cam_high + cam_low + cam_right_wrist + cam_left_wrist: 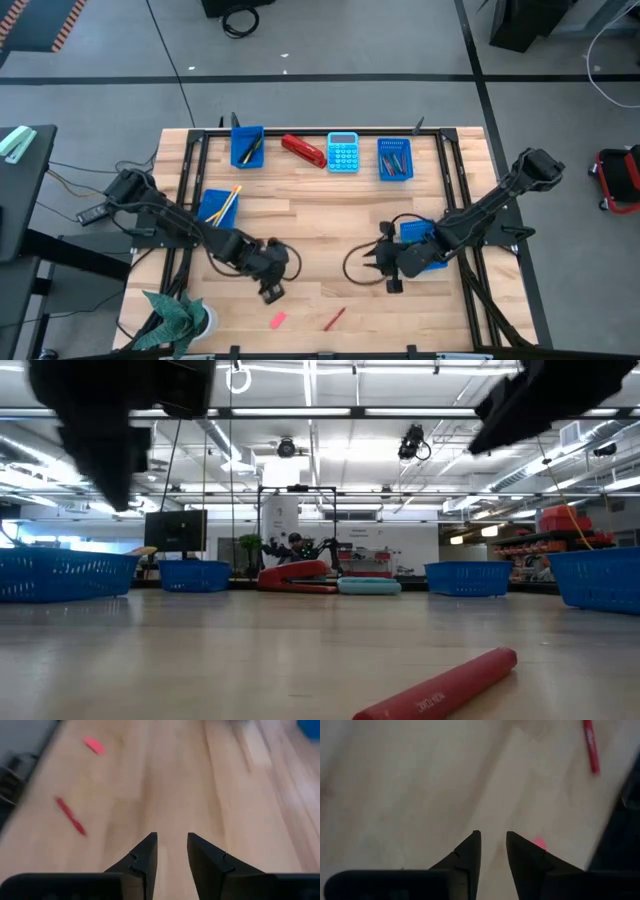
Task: Sort crayons/erasers/pens/pencils in bins
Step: Put the red crayon into the top right bin
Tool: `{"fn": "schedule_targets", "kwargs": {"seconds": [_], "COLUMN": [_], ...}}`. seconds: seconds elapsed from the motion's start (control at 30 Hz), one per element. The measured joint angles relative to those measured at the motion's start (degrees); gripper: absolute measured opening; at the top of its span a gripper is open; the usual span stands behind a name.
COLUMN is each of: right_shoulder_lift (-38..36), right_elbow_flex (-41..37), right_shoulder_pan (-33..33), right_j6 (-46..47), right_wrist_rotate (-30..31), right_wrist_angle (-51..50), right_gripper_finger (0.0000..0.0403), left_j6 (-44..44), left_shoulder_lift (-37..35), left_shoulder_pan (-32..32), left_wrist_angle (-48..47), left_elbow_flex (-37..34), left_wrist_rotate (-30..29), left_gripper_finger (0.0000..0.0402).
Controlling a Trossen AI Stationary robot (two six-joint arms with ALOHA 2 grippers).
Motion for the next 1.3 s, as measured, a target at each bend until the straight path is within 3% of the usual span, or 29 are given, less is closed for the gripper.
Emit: {"fn": "schedule_targets", "kwargs": {"seconds": [0.3,0.43,0.63,0.9,1.3], "right_shoulder_lift": [2.2,7.7,19.6,32.5,40.7], "right_elbow_flex": [0.0,1.0,14.1,31.3,34.6], "right_shoulder_pan": [2.9,2.3,2.3,3.0,1.7], "right_j6": [-10.8,-13.9,-16.4,-17.4,-17.4], "right_wrist_rotate": [-3.0,-5.0,-10.4,-18.0,-17.9], "right_wrist_angle": [11.6,16.6,8.9,-5.1,-10.1], "right_gripper_finger": [0.0113,0.0113,0.0113,0.0113,0.0113], "left_j6": [3.3,7.6,16.8,24.7,15.1], "left_shoulder_lift": [-0.1,-0.3,-0.3,-0.3,-1.7], "left_shoulder_pan": [1.4,3.9,7.8,7.7,6.0], "left_wrist_angle": [1.1,2.1,1.9,2.6,-16.6], "left_elbow_flex": [0.0,0.3,5.9,12.7,12.6], "left_wrist_rotate": [-3.3,-9.9,-19.5,-37.3,-42.3], "left_gripper_finger": [0.0073,0.0059,0.0040,0.0020,0.0020]}}
